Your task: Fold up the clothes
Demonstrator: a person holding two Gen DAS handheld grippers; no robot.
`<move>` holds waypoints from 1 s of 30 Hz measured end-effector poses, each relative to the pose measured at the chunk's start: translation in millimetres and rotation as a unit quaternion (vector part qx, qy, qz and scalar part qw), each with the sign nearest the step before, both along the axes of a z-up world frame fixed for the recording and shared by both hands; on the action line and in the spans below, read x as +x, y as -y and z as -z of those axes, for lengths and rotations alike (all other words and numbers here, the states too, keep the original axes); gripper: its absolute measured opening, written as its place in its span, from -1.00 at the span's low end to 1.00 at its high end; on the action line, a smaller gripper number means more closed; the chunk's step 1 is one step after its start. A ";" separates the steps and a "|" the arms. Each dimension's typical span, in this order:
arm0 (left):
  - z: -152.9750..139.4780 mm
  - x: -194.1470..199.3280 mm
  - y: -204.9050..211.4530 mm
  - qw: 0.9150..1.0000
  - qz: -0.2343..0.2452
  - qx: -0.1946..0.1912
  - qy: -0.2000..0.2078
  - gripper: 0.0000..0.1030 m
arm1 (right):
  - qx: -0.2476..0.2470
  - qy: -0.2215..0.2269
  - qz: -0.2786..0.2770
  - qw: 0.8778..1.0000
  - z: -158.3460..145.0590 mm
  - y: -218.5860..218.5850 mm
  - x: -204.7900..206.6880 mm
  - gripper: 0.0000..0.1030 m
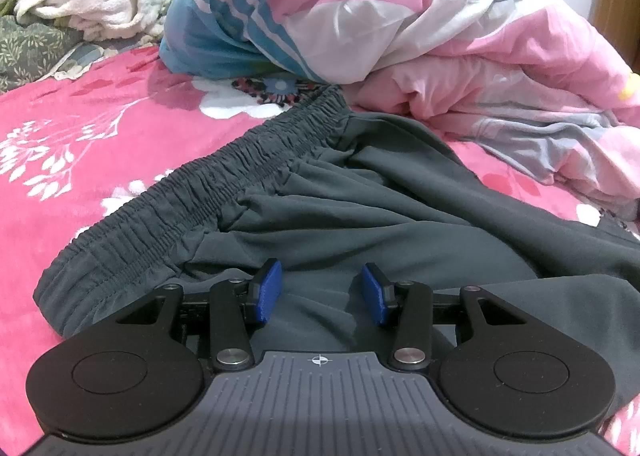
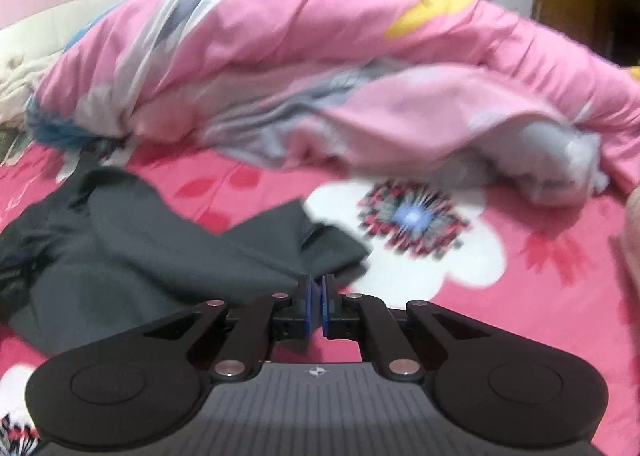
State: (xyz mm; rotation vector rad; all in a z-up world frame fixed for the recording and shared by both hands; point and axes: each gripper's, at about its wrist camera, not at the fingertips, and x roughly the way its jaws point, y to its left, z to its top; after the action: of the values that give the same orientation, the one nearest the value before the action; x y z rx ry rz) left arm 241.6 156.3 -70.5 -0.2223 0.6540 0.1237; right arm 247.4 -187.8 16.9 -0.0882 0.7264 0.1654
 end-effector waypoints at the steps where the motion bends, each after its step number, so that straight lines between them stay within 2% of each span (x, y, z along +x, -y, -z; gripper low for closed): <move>1: 0.0 0.1 0.2 1.000 0.000 0.001 0.000 -0.13 | -0.009 0.007 0.003 1.000 -2.8 0.2 3.1 -0.98; 6: -0.3 0.2 0.3 1.000 0.000 0.002 -0.001 -0.13 | -0.034 0.030 0.002 0.999 -15.2 -14.8 33.3 -1.00; 9: -0.6 0.7 -0.9 1.000 0.001 -0.002 -0.002 -0.13 | -0.015 0.019 -0.032 0.999 -22.6 -33.4 56.6 -0.98; 11: -1.1 1.3 -1.2 1.000 0.001 -0.003 -0.004 -0.13 | 0.003 0.007 -0.066 0.998 -19.6 -46.5 57.8 -0.85; 12: -1.5 1.8 -1.5 1.000 0.001 -0.004 -0.005 -0.13 | 0.002 -0.001 -0.090 0.996 -14.5 -53.8 55.9 -0.74; 14: -1.9 2.8 -2.6 1.000 0.001 -0.008 -0.006 -0.13 | -0.031 -0.007 -0.137 0.990 0.7 -71.3 45.9 0.11; 16: -1.8 3.0 -2.7 1.000 0.002 -0.009 -0.006 -0.12 | -0.080 -0.003 -0.173 0.982 19.3 -85.0 33.8 0.38; 17: -1.7 3.0 -2.5 1.000 0.003 -0.008 -0.006 -0.13 | -0.106 -0.001 -0.190 0.976 28.8 -91.4 27.7 0.38; 19: -1.3 2.7 -2.3 1.000 0.003 -0.007 -0.005 -0.12 | -0.136 -0.024 -0.203 0.969 48.3 -96.3 25.3 0.38; 21: -0.9 2.6 -1.9 1.000 0.004 -0.005 -0.005 -0.12 | -0.158 -0.042 -0.196 0.967 63.2 -94.9 29.2 0.18; 23: -0.8 2.7 -0.6 1.000 0.004 -0.001 -0.005 -0.12 | -0.166 -0.042 -0.177 0.969 67.7 -91.5 35.8 -0.62; 25: -0.8 2.9 0.6 1.000 0.003 0.003 -0.005 -0.12 | -0.146 -0.031 -0.158 0.976 61.3 -86.3 43.6 -0.90; 27: -0.7 3.0 1.8 1.000 0.003 0.007 -0.005 -0.12 | -0.132 -0.013 -0.141 0.981 53.3 -83.8 51.9 -0.96; 30: -0.5 3.0 3.9 1.000 0.003 0.014 -0.005 -0.12 | -0.134 0.032 -0.129 0.982 35.7 -91.9 73.4 -0.98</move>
State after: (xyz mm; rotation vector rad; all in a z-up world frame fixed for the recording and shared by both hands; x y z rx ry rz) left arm 244.6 152.3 -69.9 -0.1930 0.6624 0.1291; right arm 320.8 -95.9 -18.9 -0.4433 0.6689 0.3104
